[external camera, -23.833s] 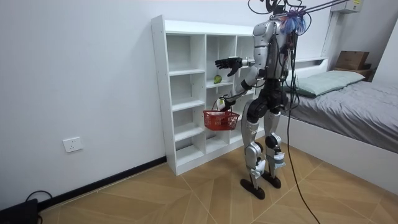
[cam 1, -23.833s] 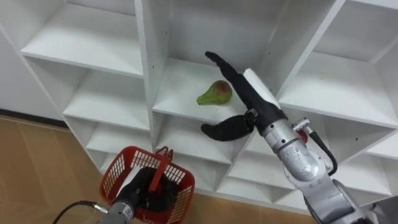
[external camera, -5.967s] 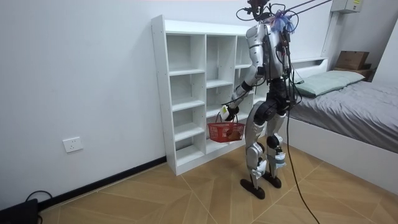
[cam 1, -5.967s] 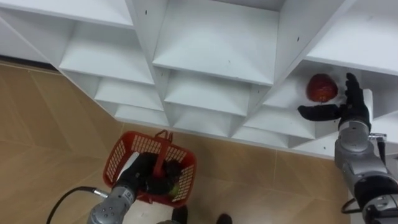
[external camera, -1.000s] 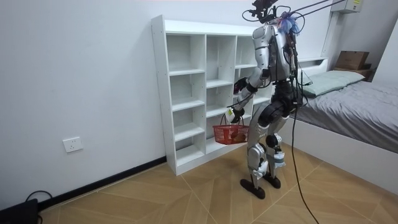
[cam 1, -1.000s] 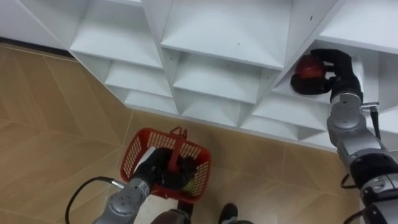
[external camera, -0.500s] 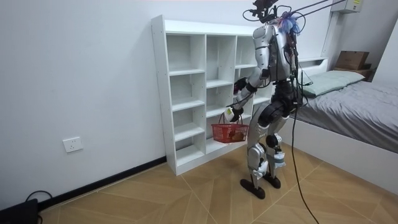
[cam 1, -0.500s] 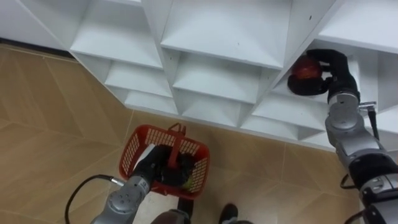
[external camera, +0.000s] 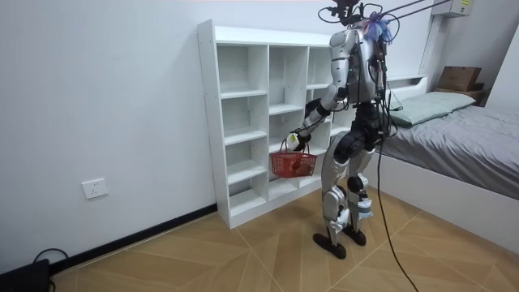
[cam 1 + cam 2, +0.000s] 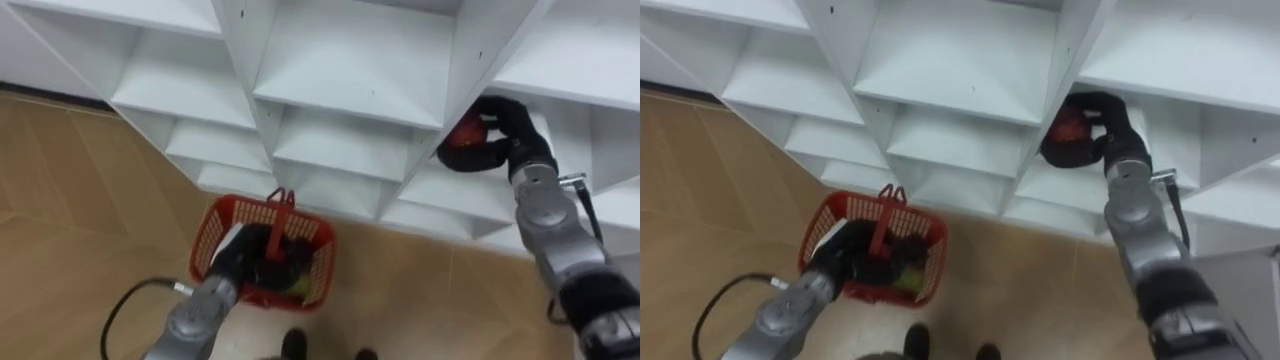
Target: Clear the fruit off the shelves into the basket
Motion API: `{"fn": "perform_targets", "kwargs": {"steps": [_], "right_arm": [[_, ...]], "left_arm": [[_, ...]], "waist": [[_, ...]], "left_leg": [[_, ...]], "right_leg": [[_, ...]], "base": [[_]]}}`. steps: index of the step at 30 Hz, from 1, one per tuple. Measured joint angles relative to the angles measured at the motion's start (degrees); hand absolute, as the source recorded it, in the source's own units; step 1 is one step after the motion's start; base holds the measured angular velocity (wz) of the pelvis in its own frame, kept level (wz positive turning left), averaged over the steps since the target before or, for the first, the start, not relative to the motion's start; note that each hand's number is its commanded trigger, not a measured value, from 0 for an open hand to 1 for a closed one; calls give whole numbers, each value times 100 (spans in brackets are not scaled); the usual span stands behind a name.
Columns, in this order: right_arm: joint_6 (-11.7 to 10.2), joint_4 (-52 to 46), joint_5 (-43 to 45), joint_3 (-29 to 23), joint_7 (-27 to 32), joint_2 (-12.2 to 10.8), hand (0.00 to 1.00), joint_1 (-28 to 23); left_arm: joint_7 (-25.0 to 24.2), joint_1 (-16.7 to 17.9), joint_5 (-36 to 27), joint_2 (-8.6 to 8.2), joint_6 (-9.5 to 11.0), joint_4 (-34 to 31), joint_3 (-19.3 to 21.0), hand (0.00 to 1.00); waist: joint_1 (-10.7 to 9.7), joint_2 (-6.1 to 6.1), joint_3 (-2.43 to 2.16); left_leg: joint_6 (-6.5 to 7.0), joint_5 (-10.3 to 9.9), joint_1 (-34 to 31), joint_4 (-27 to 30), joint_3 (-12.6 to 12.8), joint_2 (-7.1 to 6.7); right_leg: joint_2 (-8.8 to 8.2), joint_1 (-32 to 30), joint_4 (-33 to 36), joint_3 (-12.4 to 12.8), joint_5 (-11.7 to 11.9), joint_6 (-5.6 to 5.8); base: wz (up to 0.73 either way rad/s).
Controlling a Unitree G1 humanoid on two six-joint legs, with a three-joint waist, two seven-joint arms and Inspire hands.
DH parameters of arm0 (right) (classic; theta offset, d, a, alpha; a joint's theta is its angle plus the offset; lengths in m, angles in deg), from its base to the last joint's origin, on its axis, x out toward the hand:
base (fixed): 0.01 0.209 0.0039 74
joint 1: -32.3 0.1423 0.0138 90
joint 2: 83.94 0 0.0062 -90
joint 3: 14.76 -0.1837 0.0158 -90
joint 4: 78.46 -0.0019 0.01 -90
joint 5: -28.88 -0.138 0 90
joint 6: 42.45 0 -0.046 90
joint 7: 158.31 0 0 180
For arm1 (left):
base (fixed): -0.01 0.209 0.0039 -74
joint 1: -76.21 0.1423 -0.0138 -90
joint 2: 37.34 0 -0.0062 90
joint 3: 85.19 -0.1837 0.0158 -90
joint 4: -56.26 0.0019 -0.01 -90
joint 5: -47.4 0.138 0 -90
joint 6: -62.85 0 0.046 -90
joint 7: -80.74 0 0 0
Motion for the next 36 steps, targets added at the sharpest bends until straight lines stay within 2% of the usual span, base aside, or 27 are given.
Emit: {"fn": "perform_targets", "kwargs": {"steps": [3,4,6,7,9,12,13,16,19,25,31,36], "right_arm": [[-54,-237,64,-7,-182,0,100,-110],[-51,-336,41,-12,-253,0,100,-202],[-44,-633,-38,-13,-332,3,100,-449],[-43,-875,-50,-12,-382,2,100,-665],[-41,-1206,-46,-20,-480,3,100,-986],[-63,-1543,-49,-17,-761,-4,100,-1494],[-52,-1595,-50,-5,-887,-28,100,-1701],[-40,-2057,-65,-4,-1114,-94,100,-2190],[-41,-2150,-55,-4,-1291,-282,100,-2331],[-91,-2543,153,24,-1588,-393,100,-2597],[-90,-3009,199,164,-1881,-469,100,-3031],[-74,-3281,211,167,-2126,-482,100,-3079]], "left_arm": [[57,17,5,15,37,-1,23,100],[64,50,5,21,35,-41,25,100],[69,161,8,64,33,-252,22,100],[70,248,6,109,35,-410,23,100],[65,313,9,141,39,-499,57,100],[72,379,10,120,42,-513,220,100],[74,408,7,117,42,-527,253,100],[79,636,8,110,45,-827,322,100],[105,822,9,102,54,-1154,326,100],[93,917,10,88,213,-1251,322,100],[-6,1044,10,82,216,-1345,308,100],[-105,1044,8,69,216,-1361,301,100]], "waist": [[-132,33,-28],[-164,43,-56],[-229,44,-80],[-244,44,-105],[-260,33,-188],[-277,3,-227],[-256,-30,-259],[-272,-36,-264],[-340,-33,-265],[-394,-26,-265],[-406,-4,-249],[-415,8,-237]], "left_leg": [[-4,3,189,-81,17,-2],[-5,3,287,-107,18,-2],[-5,3,451,-133,22,0],[-5,2,565,-160,21,4],[-5,2,757,-272,92,7],[-5,2,1148,-409,174,9],[-6,2,1299,-488,189,9],[-26,-14,1539,-540,247,14],[-41,-32,1764,-639,246,27],[-48,-37,2040,-742,276,45],[-63,-75,2165,-774,323,60],[-67,-95,2177,-775,327,68]], "right_leg": [[1,154,-23,15,0,0],[11,267,-77,20,-1,2],[27,457,-186,27,7,14],[43,591,-258,32,19,29],[52,731,-312,90,32,37],[71,1081,-434,161,37,53],[91,1216,-504,203,37,57],[99,1441,-565,236,27,71],[127,1664,-680,224,39,81],[188,1923,-819,344,82,96],[215,2033,-832,412,86,97],[230,2067,-900,422,87,97]], "base": [[0],[-3],[0],[0],[-17],[-17],[-8],[-8],[0],[-4],[-7],[0]]}}
